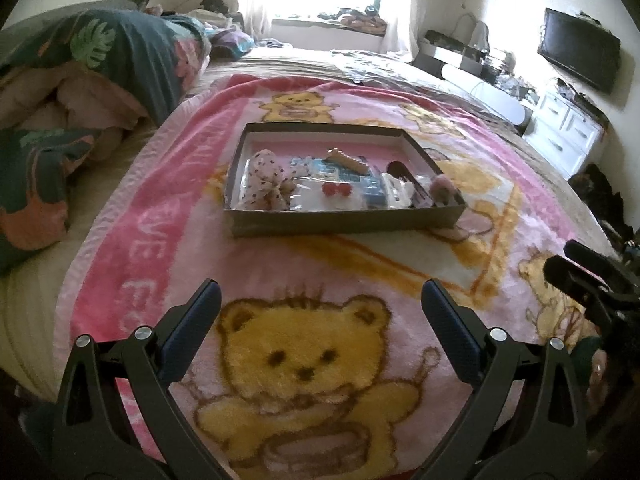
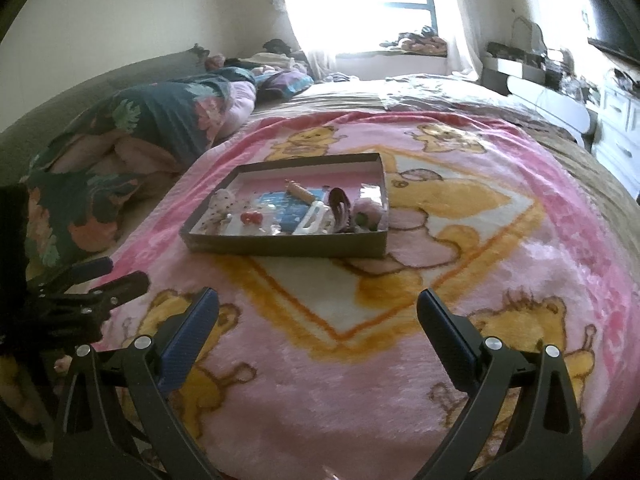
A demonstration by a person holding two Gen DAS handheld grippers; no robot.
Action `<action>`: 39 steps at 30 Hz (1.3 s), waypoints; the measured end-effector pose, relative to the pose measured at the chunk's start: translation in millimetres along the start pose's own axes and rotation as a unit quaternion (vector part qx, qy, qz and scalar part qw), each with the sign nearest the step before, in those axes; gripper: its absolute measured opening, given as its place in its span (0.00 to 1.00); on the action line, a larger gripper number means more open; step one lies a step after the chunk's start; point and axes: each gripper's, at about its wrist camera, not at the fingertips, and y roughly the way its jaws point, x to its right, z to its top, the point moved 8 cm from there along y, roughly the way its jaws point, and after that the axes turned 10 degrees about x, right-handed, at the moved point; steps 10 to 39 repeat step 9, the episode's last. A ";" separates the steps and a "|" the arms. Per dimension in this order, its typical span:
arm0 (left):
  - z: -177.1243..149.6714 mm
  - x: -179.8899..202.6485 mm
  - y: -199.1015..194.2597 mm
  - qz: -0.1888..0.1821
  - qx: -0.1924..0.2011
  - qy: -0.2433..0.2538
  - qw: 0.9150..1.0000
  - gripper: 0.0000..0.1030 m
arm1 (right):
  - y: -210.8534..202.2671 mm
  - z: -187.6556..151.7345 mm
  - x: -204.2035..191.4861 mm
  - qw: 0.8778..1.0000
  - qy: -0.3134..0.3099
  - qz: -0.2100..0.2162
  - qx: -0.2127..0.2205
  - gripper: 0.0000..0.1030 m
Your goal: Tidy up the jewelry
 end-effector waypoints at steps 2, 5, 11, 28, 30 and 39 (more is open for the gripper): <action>1.5 -16.4 9.1 0.014 -0.002 -0.018 1.000 0.91 | 10.2 1.5 18.2 1.000 0.017 -0.017 -0.001 0.96; 9.6 -60.1 36.3 0.078 -0.007 -0.031 0.996 0.91 | 34.7 8.8 70.1 0.996 0.043 -0.079 -0.004 0.96; 18.5 -153.7 85.0 0.174 -0.027 -0.064 0.982 0.91 | 75.1 19.5 182.7 0.970 0.120 -0.210 -0.025 0.96; 18.5 -153.7 85.0 0.174 -0.027 -0.064 0.982 0.91 | 75.1 19.5 182.7 0.970 0.120 -0.210 -0.025 0.96; 18.5 -153.7 85.0 0.174 -0.027 -0.064 0.982 0.91 | 75.1 19.5 182.7 0.970 0.120 -0.210 -0.025 0.96; 18.5 -153.7 85.0 0.174 -0.027 -0.064 0.982 0.91 | 75.1 19.5 182.7 0.970 0.120 -0.210 -0.025 0.96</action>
